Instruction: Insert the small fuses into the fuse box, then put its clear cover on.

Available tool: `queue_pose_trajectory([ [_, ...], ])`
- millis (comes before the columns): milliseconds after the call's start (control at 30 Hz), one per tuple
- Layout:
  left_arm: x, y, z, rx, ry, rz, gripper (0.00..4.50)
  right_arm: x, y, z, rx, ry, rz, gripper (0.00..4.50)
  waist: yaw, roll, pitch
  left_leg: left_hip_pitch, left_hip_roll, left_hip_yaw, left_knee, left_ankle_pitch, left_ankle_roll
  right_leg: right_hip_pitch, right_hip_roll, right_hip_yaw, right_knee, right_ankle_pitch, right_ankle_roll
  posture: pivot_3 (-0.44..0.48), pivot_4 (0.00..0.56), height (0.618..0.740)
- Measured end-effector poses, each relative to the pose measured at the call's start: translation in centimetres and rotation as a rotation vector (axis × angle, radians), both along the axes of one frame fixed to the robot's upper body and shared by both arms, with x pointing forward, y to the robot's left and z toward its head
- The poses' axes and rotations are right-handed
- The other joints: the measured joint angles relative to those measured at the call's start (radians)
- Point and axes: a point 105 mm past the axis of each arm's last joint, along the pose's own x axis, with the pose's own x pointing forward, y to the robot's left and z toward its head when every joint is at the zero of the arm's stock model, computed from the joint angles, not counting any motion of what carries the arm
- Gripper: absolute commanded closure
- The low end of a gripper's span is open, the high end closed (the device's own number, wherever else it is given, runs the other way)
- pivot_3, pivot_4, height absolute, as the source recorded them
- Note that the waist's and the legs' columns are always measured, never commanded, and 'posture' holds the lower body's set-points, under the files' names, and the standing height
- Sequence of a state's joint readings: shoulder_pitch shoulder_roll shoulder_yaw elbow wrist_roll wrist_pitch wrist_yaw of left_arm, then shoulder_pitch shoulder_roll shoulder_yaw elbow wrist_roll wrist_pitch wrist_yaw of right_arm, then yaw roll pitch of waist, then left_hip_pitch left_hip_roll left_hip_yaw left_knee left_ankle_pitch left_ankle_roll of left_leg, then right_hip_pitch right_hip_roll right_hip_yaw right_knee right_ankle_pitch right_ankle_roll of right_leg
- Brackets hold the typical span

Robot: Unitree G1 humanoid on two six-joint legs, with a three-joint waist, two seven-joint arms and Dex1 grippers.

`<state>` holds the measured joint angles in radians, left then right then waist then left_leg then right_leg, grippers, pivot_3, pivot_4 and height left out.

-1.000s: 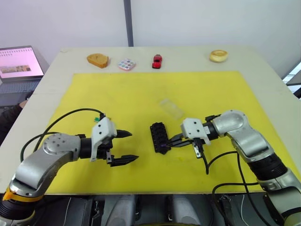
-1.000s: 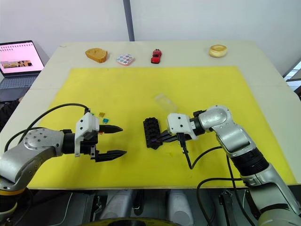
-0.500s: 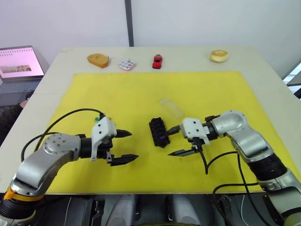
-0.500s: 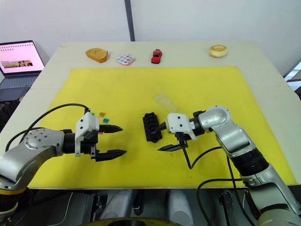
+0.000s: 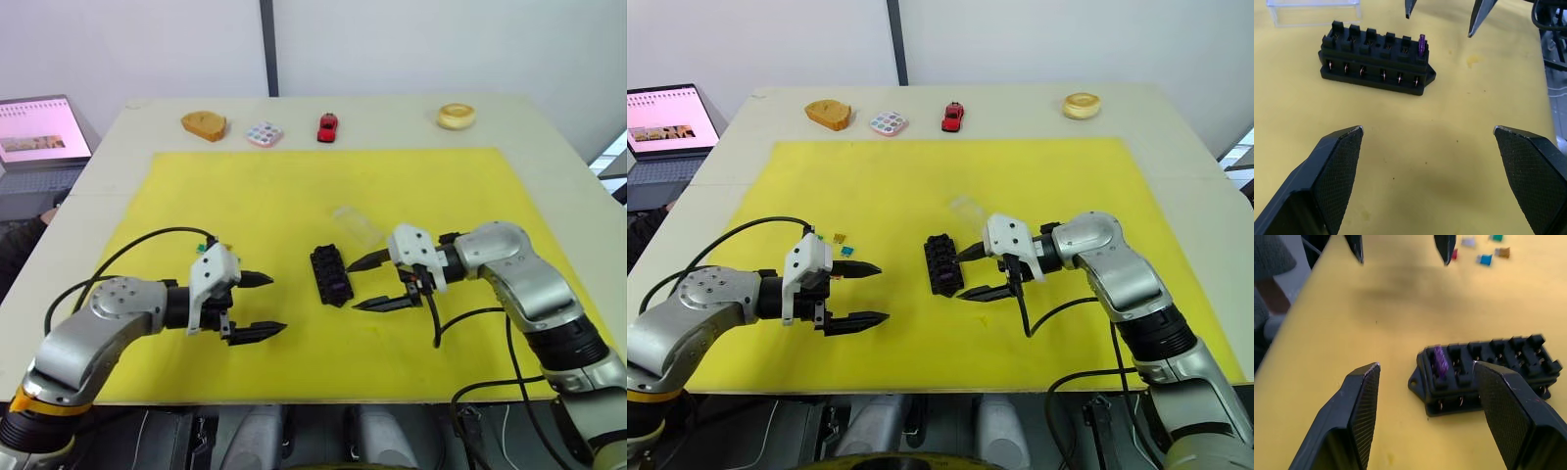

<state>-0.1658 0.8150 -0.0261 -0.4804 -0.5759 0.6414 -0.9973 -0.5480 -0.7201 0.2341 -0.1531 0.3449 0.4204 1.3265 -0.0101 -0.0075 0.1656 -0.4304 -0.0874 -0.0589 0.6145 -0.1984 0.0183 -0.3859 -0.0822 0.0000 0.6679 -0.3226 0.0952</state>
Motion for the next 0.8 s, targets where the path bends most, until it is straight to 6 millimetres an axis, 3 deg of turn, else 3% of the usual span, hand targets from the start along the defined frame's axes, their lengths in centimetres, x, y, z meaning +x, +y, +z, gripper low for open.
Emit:
queue_pose_trajectory([
  [167,0.1,0.1,0.0,0.001,-0.002,-0.001,0.00,0.2,1.1,0.3,0.060,0.044,-0.033,4.47,0.000,0.000,0.000,0.000,0.000,0.000,0.000,0.000,0.000,0.000,0.000,0.000,0.000,0.000,0.000,0.000,0.150,0.740],
  [800,-0.1,0.2,-0.3,0.008,-0.011,-0.011,0.00,0.7,0.8,-2.0,0.016,0.045,-0.068,4.47,0.000,0.000,0.000,0.000,0.000,0.000,0.000,0.000,0.000,0.000,0.000,0.000,0.000,0.000,0.000,0.000,0.150,0.740],
])
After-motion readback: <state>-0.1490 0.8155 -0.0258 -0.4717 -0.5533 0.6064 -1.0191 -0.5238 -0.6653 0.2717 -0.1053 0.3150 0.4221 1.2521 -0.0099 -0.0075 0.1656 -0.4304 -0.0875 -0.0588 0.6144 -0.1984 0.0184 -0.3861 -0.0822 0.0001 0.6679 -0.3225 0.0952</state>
